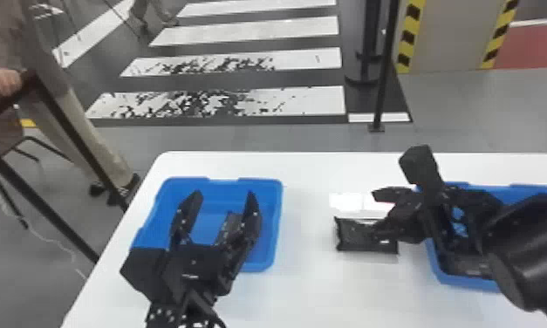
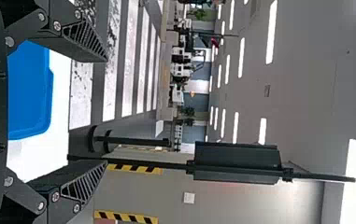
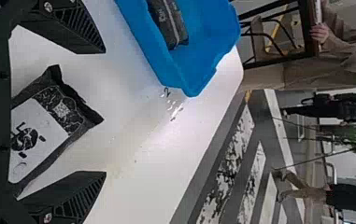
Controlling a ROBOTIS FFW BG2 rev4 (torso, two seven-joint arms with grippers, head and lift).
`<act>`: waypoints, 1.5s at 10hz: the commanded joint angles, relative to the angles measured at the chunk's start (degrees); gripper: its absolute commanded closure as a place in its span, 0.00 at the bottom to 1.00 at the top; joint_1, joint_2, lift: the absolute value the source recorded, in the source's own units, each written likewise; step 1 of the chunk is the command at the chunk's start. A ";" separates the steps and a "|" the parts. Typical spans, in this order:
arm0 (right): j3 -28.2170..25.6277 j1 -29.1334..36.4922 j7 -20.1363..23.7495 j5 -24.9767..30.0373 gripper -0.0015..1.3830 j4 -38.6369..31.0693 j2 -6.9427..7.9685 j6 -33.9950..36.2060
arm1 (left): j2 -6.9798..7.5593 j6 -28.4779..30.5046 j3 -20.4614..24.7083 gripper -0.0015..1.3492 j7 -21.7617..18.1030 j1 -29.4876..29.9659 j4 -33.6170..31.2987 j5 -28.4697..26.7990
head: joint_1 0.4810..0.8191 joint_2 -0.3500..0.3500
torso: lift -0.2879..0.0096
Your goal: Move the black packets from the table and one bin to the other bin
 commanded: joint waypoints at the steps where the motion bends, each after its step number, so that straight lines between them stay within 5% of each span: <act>1: 2.30 -2.25 0.21 1.02 0.06 3.22 -0.10 2.71 | -0.02 -0.12 -0.14 0.21 0.00 -0.11 0.25 0.00 | 0.63 0.74 | 0.60; 6: 5.16 -5.20 0.82 2.16 0.12 11.10 -0.28 2.43 | -0.10 -0.69 -0.37 0.21 0.00 -0.82 1.10 0.12 | 0.63 0.69 | 0.60; 8: 5.73 -5.20 0.39 2.62 0.63 11.10 -0.28 4.68 | -0.10 -1.11 -0.37 0.21 0.00 -0.82 1.24 0.12 | 0.63 0.67 | 0.60; 13: 5.16 -3.52 -0.41 0.22 0.64 4.77 -0.28 3.70 | -0.10 -1.95 -0.03 0.21 0.00 -0.39 1.24 -0.11 | 0.63 0.70 | 0.60; 15: -3.07 1.83 -0.58 0.79 0.64 -7.60 -0.37 0.60 | -0.10 -2.80 0.32 0.21 0.00 -0.11 1.38 -0.23 | 0.63 0.73 | 0.60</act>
